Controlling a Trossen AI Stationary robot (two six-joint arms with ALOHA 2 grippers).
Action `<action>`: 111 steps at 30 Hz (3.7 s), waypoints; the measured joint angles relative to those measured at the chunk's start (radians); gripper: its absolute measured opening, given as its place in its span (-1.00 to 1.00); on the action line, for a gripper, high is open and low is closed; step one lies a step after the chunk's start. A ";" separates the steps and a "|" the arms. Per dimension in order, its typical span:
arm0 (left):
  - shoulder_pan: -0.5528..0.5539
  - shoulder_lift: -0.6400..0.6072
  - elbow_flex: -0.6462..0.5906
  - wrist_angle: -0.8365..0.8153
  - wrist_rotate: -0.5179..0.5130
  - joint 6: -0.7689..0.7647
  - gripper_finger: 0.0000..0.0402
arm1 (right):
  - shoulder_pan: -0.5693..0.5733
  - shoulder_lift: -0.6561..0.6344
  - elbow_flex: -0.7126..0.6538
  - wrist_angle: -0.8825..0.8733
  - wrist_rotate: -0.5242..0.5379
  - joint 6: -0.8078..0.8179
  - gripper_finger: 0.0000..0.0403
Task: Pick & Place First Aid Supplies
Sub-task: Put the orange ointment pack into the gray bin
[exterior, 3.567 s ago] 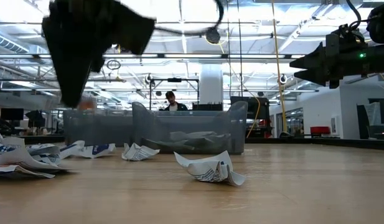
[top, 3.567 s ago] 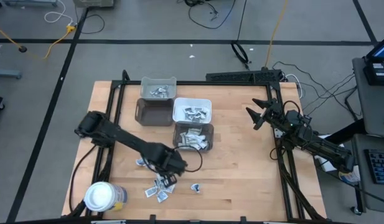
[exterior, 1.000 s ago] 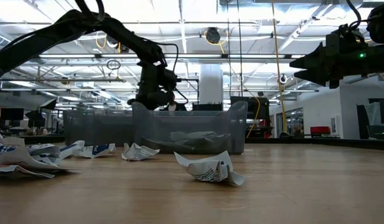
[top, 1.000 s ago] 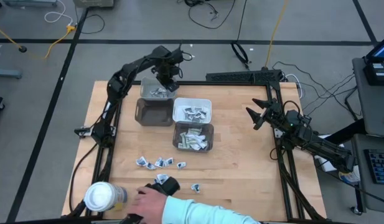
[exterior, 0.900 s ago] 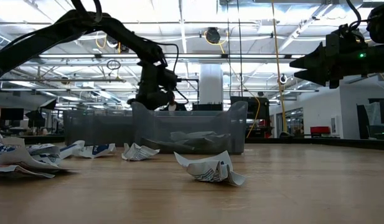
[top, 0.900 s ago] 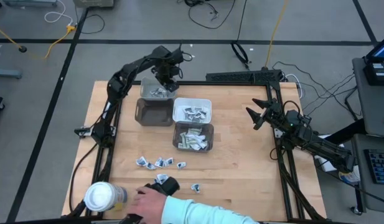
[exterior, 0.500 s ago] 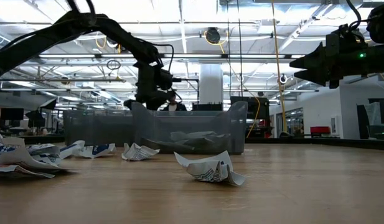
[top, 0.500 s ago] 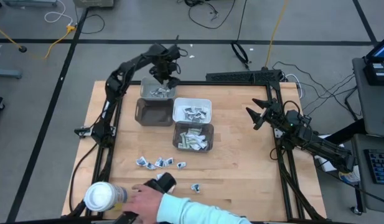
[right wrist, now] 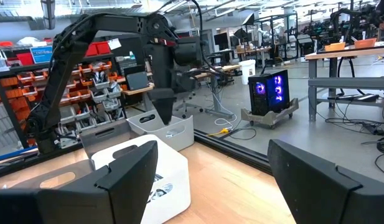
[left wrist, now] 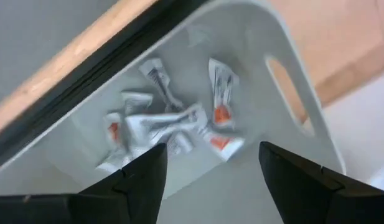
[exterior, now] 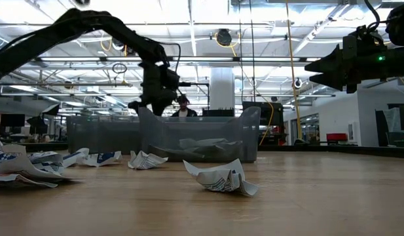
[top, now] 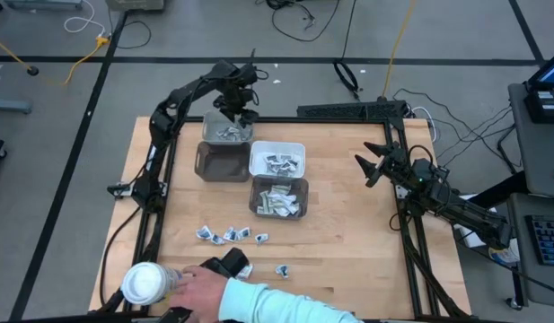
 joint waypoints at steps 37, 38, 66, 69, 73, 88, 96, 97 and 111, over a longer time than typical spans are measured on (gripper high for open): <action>-0.699 -0.784 -0.816 0.109 -0.181 -0.245 0.34 | 0.000 0.000 0.000 0.000 0.000 0.000 0.48; -0.744 -0.790 -0.825 0.108 -0.181 -0.299 0.34 | 0.000 0.000 0.000 0.000 0.000 0.000 0.48; -1.601 -0.592 -0.805 0.358 -0.074 -1.415 0.34 | 0.000 0.000 0.000 0.000 0.000 0.000 0.48; -1.632 -0.528 -0.756 0.358 -0.079 -1.433 0.34 | 0.000 0.000 0.000 0.000 0.000 0.000 0.48; -1.650 -0.445 -0.687 0.359 -0.108 -1.405 0.34 | 0.000 0.000 0.000 0.000 0.000 0.000 0.48; -1.601 -0.391 -0.709 0.461 -0.134 -1.302 0.34 | 0.000 0.000 0.000 0.000 0.000 0.000 0.48; -1.600 -0.330 -0.799 0.536 -0.096 -1.296 0.34 | 0.000 0.000 0.000 0.000 0.000 0.000 0.48; -1.600 -0.327 -0.807 0.547 -0.093 -1.292 0.34 | 0.000 0.000 0.000 0.000 0.000 0.000 0.48; -1.589 -0.325 -0.824 0.596 -0.087 -1.182 -0.26 | 0.000 0.000 0.000 0.000 0.000 0.000 0.48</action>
